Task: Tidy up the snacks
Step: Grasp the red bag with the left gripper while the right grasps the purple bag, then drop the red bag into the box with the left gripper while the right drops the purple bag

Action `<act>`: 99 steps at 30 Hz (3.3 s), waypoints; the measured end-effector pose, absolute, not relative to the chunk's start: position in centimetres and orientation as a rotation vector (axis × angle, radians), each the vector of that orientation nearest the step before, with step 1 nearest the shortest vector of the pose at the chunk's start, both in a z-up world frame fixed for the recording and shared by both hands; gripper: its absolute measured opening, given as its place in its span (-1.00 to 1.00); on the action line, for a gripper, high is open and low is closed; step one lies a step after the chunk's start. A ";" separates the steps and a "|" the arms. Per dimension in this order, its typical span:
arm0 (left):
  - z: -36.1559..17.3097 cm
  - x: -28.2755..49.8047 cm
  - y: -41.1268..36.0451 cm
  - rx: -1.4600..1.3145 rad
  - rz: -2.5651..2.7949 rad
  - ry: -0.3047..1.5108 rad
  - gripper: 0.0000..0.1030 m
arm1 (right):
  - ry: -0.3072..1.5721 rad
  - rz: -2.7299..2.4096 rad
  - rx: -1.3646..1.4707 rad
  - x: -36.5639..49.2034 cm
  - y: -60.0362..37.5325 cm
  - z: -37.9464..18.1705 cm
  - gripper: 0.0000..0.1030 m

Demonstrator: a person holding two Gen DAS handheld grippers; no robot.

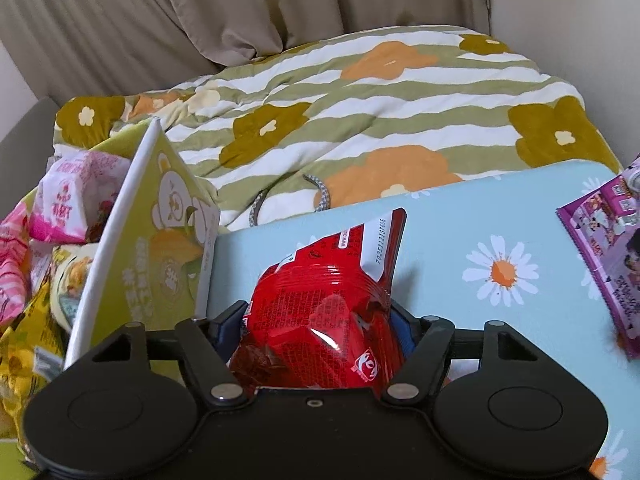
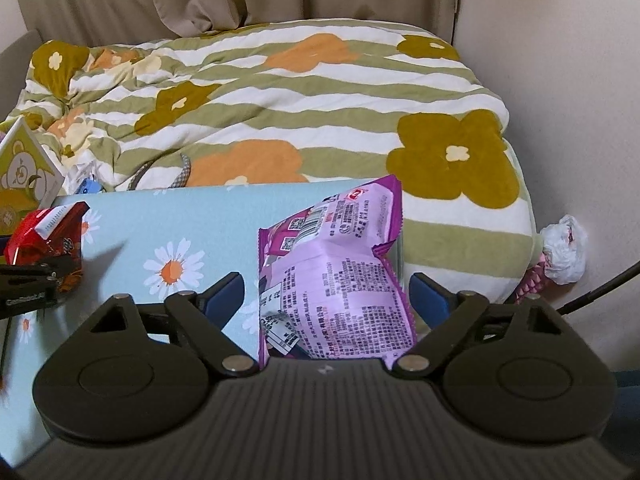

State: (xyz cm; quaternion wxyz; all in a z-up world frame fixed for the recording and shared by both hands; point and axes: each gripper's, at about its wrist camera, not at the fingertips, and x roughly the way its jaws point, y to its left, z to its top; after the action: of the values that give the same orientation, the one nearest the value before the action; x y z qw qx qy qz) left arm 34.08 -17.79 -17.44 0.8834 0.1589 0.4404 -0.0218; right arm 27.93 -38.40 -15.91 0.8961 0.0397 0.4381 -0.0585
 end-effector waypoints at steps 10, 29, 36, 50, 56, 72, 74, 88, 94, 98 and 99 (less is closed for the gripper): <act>-15.4 31.3 -17.9 0.306 -0.070 0.900 0.45 | 0.904 -0.108 -0.014 28.6 -37.3 -17.3 0.85; -8.0 25.7 -16.6 0.194 -0.129 0.755 0.45 | 0.805 -0.053 0.011 24.6 -34.6 -11.7 0.41; -4.1 23.1 -13.2 0.153 -0.118 0.664 0.45 | 0.728 0.031 0.062 23.1 -31.0 -7.4 0.41; -0.1 20.1 0.8 0.117 -0.067 0.578 0.45 | 0.605 0.106 0.098 20.3 -16.2 -1.0 0.41; -0.8 21.9 6.3 0.136 -0.072 0.599 0.45 | 0.606 0.093 0.113 21.0 -9.8 -0.3 0.41; -2.7 23.0 11.4 0.020 -0.222 0.670 1.00 | 0.646 -0.034 0.125 21.7 -5.0 -1.4 0.41; -2.6 23.2 12.0 0.022 -0.209 0.666 1.00 | 0.640 -0.029 0.120 21.8 -4.7 -1.3 0.41; -1.6 23.8 15.5 0.005 -0.120 0.644 1.00 | 0.582 0.102 0.016 27.2 -0.9 -0.2 0.52; -3.1 24.3 16.3 0.012 -0.121 0.673 1.00 | 0.584 0.124 0.043 28.6 -0.4 -2.6 1.00; -3.7 24.2 16.6 0.003 -0.124 0.692 1.00 | 0.576 0.123 0.055 27.8 -0.6 -3.1 1.00; -3.7 23.9 16.6 0.002 -0.122 0.691 1.00 | 0.575 0.119 0.053 27.5 -0.5 -3.0 1.00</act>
State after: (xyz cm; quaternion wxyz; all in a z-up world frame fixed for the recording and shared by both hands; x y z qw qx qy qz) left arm 23.94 16.64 -3.65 0.9390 0.0010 0.3385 -0.0598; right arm 27.49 -0.53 -3.03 0.9569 0.0260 0.2833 0.0586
